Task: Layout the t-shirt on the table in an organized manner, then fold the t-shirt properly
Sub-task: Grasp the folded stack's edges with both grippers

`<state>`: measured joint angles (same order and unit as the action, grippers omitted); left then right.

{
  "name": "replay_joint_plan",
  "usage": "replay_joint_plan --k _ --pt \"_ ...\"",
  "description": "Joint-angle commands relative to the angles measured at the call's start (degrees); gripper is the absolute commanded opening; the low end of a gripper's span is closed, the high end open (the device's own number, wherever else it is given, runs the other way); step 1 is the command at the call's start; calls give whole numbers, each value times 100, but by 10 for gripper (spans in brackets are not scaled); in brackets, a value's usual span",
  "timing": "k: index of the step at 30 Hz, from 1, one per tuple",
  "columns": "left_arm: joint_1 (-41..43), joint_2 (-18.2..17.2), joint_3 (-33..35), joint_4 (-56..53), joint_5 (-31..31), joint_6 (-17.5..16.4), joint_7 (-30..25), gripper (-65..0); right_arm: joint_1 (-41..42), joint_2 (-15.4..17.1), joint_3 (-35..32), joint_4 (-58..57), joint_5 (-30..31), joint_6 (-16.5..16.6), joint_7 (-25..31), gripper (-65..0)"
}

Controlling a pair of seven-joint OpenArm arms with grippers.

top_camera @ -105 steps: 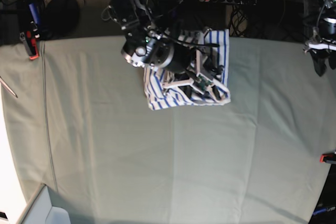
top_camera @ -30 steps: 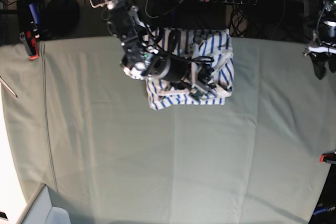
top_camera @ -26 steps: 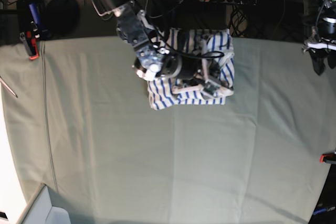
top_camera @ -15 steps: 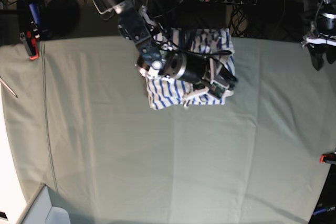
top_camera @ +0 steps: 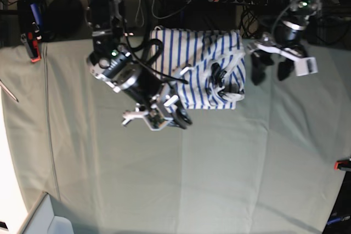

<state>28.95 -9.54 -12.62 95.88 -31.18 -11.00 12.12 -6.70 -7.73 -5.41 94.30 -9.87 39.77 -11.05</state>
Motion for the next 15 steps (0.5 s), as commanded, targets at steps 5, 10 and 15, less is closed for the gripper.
replay_joint_plan --k 5,10,15 --pt "-350 -44 493 -581 -25 -12 -82 -188 -161 223 106 289 112 23 169 -605" --pt "-570 -79 862 -1091 -25 -64 -82 -188 -249 337 115 315 112 23 169 -605" --pt "-789 -44 1091 -1451 -25 -64 -82 -188 -310 337 115 315 112 23 169 -605"
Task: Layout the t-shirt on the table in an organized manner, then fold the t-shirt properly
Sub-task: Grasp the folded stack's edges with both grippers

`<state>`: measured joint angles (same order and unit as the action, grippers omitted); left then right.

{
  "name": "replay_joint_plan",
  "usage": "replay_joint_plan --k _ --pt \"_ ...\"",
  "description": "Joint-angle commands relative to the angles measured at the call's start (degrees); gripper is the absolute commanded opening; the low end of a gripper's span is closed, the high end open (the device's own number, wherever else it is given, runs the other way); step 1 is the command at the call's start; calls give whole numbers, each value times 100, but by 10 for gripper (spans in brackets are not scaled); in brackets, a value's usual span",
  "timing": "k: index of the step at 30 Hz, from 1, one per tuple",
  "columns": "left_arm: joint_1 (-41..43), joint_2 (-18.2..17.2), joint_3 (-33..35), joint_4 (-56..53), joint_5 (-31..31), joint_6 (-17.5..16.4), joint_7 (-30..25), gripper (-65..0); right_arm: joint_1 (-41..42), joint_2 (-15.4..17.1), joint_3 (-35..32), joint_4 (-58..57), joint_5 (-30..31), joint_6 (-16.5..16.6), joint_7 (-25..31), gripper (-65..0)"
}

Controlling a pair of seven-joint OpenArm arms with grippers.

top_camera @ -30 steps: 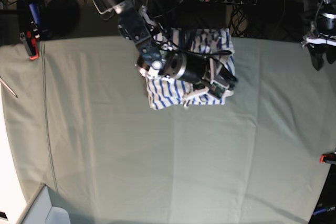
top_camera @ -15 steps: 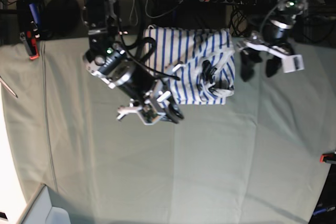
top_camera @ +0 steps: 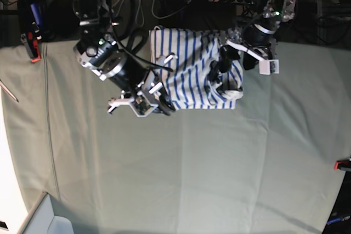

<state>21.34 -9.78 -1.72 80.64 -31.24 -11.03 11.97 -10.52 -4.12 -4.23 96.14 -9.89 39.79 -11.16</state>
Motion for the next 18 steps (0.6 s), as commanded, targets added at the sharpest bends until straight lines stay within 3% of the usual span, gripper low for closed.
replay_joint_plan --k 1,9,11,17,18 --pt "-55 -11 0 -16 -27 -62 -67 -188 63 -23 -3 131 114 21 180 -605" --pt "-301 15 238 -473 -27 -71 -67 -205 81 -23 -3 131 106 21 180 -605" --pt "-363 -2 343 -482 -27 -71 -67 -274 81 12 -3 131 106 21 180 -605" --pt "-618 -2 440 -640 -27 -71 -67 -650 116 3 208 131 106 21 180 -605" --pt "-671 -20 449 -693 -18 -71 -58 -650 151 3 304 131 106 21 180 -605"
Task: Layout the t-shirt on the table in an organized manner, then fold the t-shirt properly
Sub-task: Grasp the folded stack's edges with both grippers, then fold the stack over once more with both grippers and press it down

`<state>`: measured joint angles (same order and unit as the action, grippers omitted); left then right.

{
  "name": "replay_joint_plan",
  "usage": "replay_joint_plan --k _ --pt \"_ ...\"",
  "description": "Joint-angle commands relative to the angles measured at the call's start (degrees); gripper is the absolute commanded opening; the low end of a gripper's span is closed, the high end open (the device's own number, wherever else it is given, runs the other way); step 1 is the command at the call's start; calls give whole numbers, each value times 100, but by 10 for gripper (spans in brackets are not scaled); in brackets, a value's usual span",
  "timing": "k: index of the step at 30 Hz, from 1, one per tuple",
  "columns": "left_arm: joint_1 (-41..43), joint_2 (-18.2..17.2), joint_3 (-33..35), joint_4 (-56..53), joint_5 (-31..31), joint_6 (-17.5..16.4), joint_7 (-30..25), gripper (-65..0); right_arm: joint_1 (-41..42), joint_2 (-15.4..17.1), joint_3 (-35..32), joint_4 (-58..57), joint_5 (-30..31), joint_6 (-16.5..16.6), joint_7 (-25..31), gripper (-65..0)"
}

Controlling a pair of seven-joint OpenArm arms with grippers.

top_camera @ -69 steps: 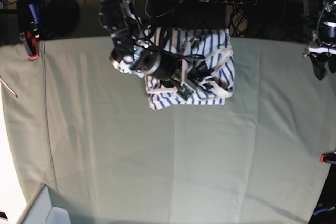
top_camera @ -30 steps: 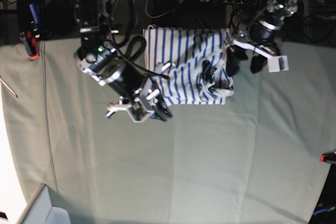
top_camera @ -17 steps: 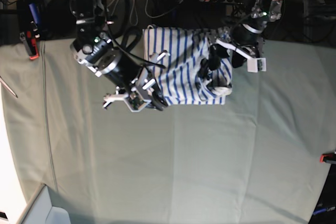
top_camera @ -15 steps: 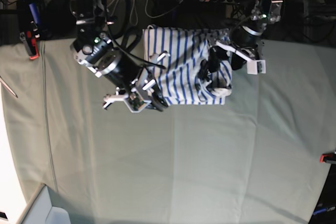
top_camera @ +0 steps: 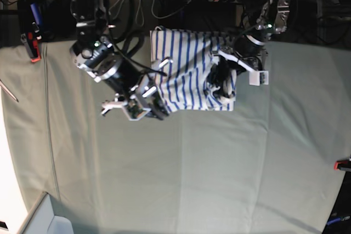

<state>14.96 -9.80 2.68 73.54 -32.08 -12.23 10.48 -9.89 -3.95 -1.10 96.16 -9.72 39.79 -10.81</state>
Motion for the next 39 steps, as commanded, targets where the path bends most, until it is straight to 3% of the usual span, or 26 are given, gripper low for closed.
replay_joint_plan --k 1,8,12,16,20,23,29,36,39 --pt "-120 -26 62 -18 65 49 90 -644 123 -23 80 129 88 21 145 -605" --pt "-1043 -668 1108 -61 126 49 90 -648 255 -23 721 129 88 21 145 -605" --pt "-2133 -1011 2312 -343 126 49 90 -648 246 -14 1073 129 88 21 145 -605" --pt "-3303 -1029 3570 -923 135 -135 55 -648 246 -14 1407 129 88 21 145 -605" --pt "-4270 -747 4475 -1688 135 -883 46 -648 246 -5 1785 129 88 21 145 -605" --pt "-4736 -457 4853 -2207 135 -1181 46 -648 246 -5 2014 129 88 21 145 -605" --pt "-5316 70 5398 -2655 302 -1243 38 -648 246 -5 2304 129 88 21 145 -605" --pt "-5325 598 5504 -2664 1884 -1252 38 -648 229 -5 2313 129 88 21 145 -605" --pt "-5254 659 5495 -2664 2043 -1252 64 -645 220 -5 2313 129 88 21 145 -605"
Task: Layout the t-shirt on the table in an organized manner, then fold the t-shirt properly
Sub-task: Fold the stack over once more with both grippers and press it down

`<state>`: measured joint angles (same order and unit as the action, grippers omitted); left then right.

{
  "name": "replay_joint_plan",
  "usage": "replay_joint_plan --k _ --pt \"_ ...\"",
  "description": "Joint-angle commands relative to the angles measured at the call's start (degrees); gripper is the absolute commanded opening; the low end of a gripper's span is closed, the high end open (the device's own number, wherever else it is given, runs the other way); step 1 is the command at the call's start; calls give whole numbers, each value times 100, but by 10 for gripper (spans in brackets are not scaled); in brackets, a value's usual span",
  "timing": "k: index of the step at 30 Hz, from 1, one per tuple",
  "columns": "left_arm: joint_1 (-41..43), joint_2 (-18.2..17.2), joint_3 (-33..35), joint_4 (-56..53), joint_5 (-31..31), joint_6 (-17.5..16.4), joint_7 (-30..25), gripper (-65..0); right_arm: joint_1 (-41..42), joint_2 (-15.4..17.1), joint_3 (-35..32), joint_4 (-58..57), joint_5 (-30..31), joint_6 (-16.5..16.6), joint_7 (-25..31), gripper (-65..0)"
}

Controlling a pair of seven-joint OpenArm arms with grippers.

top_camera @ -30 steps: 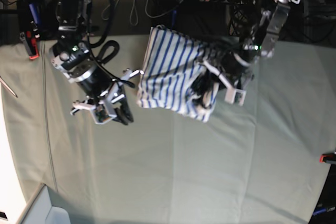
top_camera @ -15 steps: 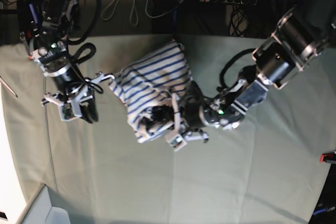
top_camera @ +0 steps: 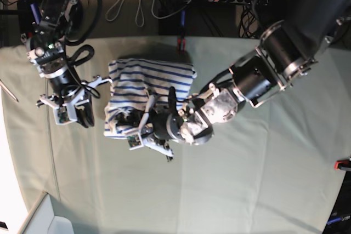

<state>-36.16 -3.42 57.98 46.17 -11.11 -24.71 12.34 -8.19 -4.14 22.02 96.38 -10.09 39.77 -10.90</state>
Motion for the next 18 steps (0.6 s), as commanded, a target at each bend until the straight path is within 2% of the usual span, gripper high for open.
replay_joint_plan --k 1,3,4,9,12,14,18 --pt "-142 21 -35 73 -53 -4 -122 -644 49 14 0 107 125 23 153 -605" --pt "-142 21 -35 73 -27 -4 -113 -628 41 14 0 107 125 23 153 -605" --pt "-142 12 -35 73 -18 -4 -113 -600 41 14 0 107 125 23 153 -605" --pt "-160 -40 -35 90 -18 49 -113 -339 41 14 -9 107 125 23 153 -605" --pt "-160 -111 -272 170 -18 31 -113 -214 41 14 -17 107 125 23 153 -605" --pt "-133 -119 -606 284 -18 14 -113 -176 32 14 -9 107 125 23 153 -605" --pt "-124 -146 -1072 521 -9 5 -113 -173 23 14 0 98 125 23 153 -605"
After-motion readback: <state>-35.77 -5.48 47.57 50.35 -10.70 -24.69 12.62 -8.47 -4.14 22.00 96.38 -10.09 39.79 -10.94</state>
